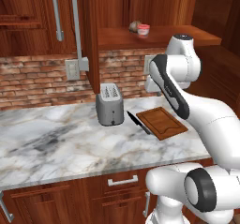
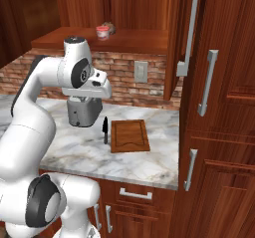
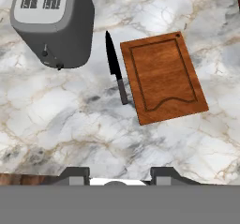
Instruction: Pick the bread, place it on the cutting board, pick the jam, place it on the counter, and close the cabinet.
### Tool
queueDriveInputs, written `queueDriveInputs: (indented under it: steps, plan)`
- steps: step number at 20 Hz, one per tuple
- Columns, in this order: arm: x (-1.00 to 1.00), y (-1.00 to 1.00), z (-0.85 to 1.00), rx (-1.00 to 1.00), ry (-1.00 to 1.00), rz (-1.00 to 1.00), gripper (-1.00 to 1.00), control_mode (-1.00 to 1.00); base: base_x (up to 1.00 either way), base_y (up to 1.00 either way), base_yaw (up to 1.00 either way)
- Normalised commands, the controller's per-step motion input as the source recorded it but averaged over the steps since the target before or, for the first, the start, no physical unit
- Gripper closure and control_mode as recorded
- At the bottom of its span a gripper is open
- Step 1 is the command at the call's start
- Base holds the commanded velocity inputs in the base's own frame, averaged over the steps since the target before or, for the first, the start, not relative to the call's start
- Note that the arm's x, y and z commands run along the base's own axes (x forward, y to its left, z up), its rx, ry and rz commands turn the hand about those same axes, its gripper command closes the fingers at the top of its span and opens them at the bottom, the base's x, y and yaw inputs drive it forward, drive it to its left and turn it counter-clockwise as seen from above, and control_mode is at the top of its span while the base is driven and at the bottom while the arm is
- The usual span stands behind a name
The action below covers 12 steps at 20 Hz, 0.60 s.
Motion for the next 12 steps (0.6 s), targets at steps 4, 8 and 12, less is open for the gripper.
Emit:
queueDriveInputs:
  steps: [4,8,12]
  plan:
    - [0.00,0.00,0.00,0.00,-0.04,0.00,-1.00,-1.00,0.00,0.00,0.00]
    - [0.00,0.00,0.03,0.00,-0.13,0.00,-1.00,-1.00,0.00,0.00,0.00]
    - [-0.01,0.00,0.15,0.00,-0.17,0.00,-1.00,-1.00,0.00,0.00,0.00]
